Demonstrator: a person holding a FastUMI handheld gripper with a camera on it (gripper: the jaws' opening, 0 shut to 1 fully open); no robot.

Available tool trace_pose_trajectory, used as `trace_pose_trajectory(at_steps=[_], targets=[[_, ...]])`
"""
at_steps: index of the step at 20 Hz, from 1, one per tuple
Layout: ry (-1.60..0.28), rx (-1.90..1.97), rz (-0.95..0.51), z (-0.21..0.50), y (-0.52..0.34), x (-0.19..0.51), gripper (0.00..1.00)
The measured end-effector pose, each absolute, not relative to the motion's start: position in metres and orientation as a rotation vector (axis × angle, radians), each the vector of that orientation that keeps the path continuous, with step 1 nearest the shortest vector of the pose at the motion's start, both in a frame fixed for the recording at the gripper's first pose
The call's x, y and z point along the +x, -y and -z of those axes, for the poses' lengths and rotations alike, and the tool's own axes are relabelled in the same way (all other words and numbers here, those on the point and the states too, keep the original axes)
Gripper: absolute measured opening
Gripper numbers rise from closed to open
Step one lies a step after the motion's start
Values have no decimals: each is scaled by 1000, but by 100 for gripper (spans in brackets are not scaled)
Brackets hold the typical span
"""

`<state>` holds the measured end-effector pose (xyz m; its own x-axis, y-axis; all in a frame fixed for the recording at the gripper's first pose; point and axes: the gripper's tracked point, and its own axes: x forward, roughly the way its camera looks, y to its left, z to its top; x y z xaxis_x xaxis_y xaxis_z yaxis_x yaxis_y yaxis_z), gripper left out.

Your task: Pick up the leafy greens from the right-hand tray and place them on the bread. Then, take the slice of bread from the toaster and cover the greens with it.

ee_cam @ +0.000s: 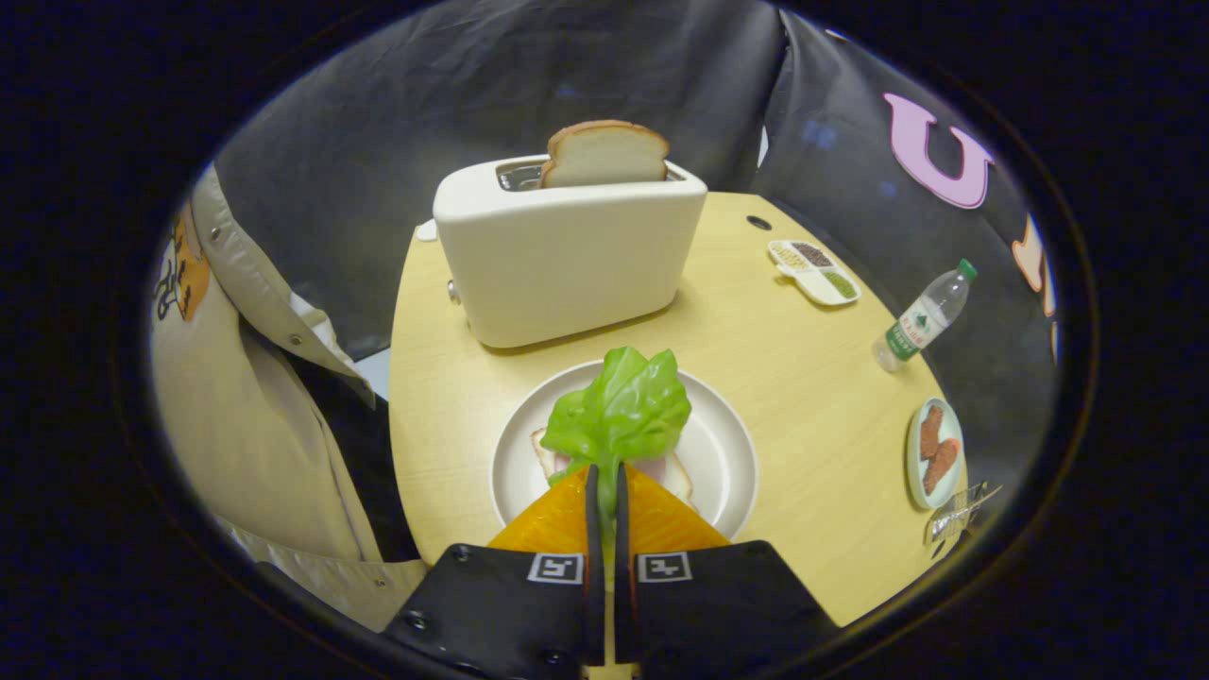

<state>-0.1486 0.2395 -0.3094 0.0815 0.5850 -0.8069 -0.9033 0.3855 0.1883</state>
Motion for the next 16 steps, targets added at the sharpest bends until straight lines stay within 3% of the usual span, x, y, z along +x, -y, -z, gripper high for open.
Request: trace_pose_trajectory(at_steps=[8, 16], targets=[[-1001, -443, -1132, 341, -233, -139, 8], [-1034, -483, -1126, 357, -228, -141, 39]])
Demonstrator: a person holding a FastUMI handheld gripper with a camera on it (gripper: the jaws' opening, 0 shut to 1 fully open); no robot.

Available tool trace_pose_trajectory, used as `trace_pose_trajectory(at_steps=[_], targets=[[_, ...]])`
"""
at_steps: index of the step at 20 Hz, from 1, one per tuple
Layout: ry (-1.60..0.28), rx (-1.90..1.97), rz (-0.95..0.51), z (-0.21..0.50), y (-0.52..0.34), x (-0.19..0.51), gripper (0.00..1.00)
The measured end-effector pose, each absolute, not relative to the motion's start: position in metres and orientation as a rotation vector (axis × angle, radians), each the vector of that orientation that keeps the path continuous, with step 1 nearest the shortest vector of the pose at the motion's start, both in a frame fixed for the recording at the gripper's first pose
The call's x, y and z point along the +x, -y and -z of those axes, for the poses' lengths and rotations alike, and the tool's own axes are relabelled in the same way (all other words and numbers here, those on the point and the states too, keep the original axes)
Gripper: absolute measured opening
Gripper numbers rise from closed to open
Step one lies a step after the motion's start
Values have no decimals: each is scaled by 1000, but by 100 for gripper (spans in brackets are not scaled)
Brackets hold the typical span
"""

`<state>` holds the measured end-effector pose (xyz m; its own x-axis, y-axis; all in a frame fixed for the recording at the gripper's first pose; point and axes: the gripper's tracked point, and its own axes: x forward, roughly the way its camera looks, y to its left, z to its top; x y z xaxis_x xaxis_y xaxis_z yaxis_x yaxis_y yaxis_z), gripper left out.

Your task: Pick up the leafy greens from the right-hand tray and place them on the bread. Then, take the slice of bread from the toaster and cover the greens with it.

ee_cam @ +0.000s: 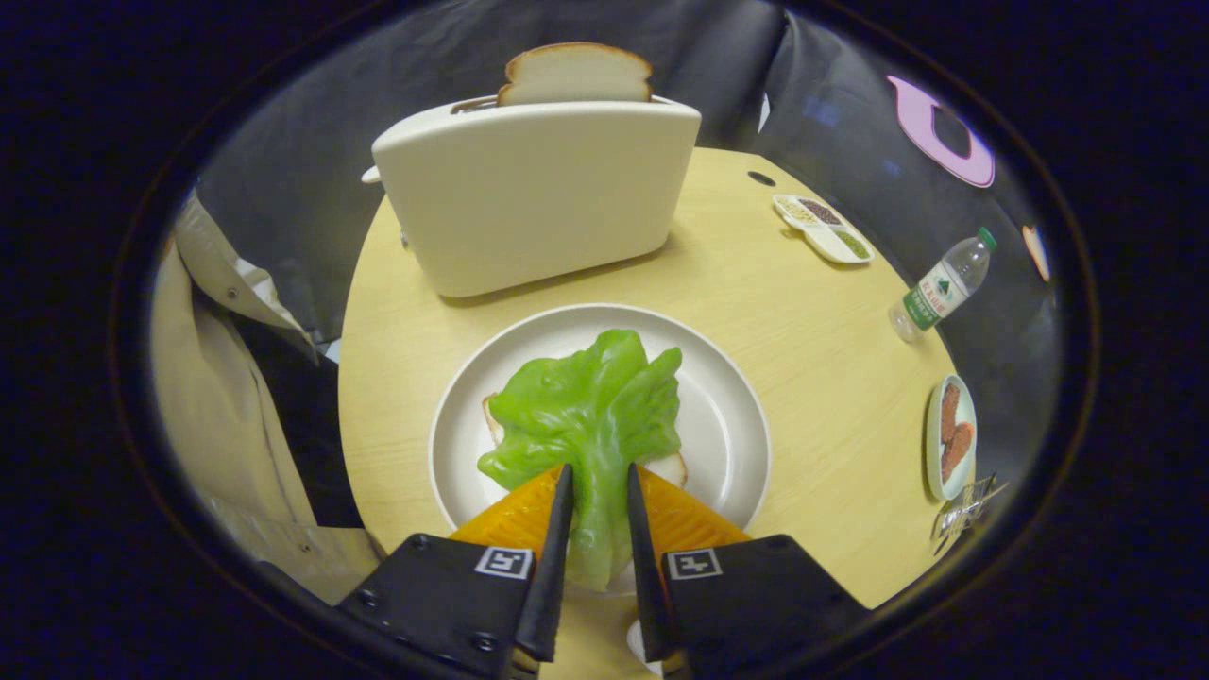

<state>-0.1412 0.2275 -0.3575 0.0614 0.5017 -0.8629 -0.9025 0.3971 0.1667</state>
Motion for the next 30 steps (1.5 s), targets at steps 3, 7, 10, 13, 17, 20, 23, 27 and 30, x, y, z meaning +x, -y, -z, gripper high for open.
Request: trace_pose_trajectory(at_steps=[3, 7, 10, 13, 17, 20, 23, 27, 30], targets=[[-1041, -491, -1135, 358, -227, -146, 56], [-1027, -490, -1115, 352, -227, -145, 80], [-999, -471, -1092, 336, -232, -138, 95], [-964, -446, -1069, 312, -242, -129, 100], [-885, -397, -1046, 266, -262, -111, 100], [-832, -371, -1028, 229, -278, -99, 100], [-813, -333, -1007, 203, -294, -91, 100], [-810, -266, -994, 172, -321, -85, 100], [-824, -191, -985, 156, -348, -82, 100]])
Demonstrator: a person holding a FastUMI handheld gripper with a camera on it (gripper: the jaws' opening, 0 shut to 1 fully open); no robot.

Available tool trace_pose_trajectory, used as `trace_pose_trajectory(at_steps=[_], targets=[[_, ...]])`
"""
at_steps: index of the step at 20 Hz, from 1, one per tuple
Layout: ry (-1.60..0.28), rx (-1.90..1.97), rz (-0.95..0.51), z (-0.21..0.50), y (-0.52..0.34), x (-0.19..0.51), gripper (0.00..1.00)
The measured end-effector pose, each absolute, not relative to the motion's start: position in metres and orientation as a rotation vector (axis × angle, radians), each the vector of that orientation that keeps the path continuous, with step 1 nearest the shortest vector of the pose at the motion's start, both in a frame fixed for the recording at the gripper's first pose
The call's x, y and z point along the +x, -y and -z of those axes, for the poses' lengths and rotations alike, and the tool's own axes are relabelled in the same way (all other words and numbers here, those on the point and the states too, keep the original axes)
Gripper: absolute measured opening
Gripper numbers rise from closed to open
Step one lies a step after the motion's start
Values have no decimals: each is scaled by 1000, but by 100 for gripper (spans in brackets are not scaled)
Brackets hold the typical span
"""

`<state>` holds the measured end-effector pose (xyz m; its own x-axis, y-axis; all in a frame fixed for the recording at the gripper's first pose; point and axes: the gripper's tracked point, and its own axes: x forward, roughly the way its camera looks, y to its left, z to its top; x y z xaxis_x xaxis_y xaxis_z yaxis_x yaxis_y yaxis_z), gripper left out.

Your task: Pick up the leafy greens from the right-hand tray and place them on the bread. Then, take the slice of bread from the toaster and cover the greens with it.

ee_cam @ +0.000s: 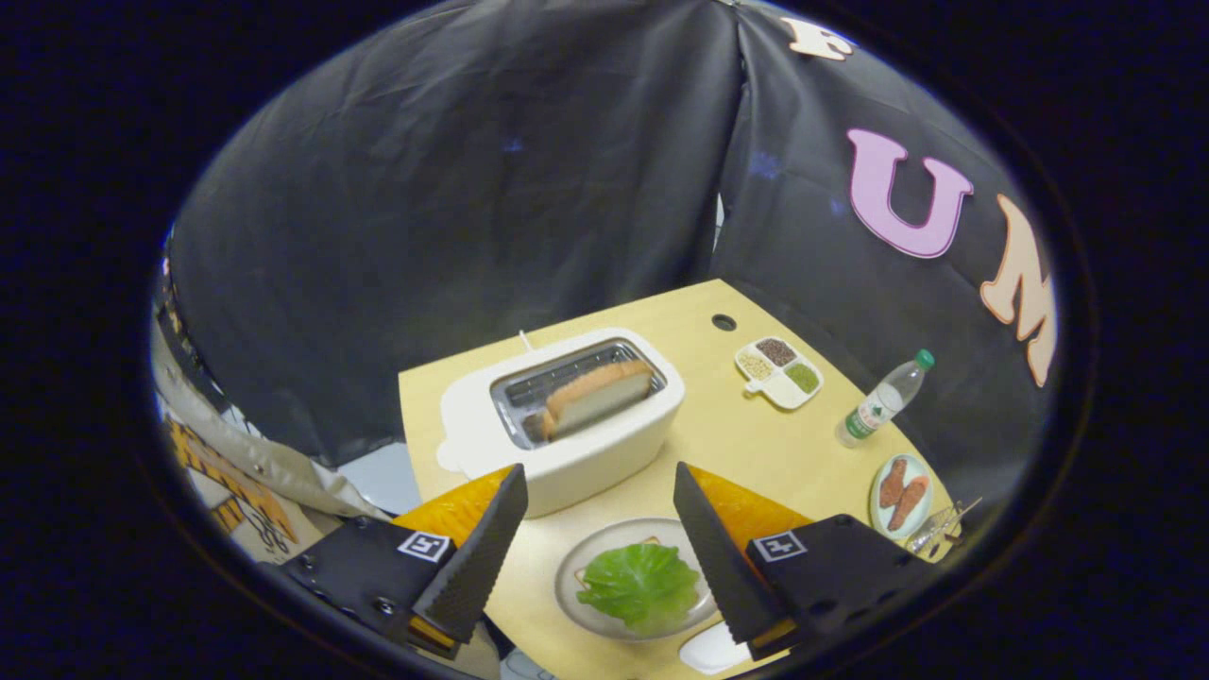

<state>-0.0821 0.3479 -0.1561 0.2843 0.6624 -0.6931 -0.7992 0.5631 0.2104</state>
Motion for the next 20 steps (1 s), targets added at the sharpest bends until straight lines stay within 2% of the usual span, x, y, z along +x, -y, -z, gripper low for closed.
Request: trace_pose_trajectory(at_steps=[8, 20], targets=[[-862, -119, -944, 167, -398, -70, 100], [-1002, -9, -859, 209, -428, -46, 77]])
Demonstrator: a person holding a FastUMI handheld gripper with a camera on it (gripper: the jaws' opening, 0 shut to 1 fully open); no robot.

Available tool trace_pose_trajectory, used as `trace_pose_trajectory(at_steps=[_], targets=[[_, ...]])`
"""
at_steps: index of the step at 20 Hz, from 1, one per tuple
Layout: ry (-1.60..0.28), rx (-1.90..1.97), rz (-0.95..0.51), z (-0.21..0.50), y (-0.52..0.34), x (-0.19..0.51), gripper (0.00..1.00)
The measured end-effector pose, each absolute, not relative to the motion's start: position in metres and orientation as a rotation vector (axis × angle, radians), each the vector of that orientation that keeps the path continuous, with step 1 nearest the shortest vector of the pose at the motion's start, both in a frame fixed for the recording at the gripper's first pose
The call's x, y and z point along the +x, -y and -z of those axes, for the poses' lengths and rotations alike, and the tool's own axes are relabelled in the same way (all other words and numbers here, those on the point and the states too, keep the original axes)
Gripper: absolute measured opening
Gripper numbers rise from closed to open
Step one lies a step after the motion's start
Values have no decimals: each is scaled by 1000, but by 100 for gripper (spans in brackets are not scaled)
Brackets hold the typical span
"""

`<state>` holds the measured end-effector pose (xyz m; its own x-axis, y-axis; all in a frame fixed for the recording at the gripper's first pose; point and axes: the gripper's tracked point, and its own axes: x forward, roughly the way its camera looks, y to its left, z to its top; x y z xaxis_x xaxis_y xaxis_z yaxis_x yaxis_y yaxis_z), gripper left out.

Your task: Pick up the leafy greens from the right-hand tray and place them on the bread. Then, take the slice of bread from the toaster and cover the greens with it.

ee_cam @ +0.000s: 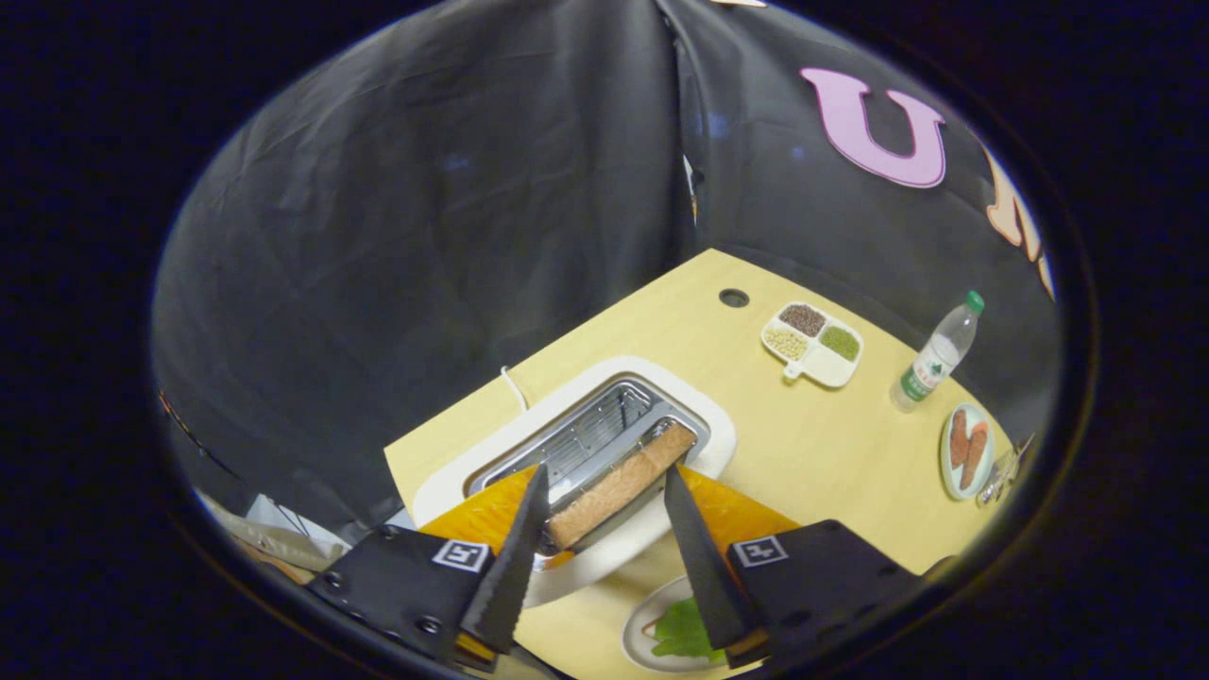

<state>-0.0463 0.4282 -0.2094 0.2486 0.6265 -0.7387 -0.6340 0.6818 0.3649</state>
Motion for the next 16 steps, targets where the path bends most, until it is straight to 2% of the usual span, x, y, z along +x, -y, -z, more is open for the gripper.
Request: trace_pose_trajectory(at_steps=[1, 11, 16], targets=[[-1018, 7, -858, 210, -430, -48, 75], [-1050, 114, -832, 197, -426, -50, 9], [-988, 199, -828, 161, -409, -46, 8]])
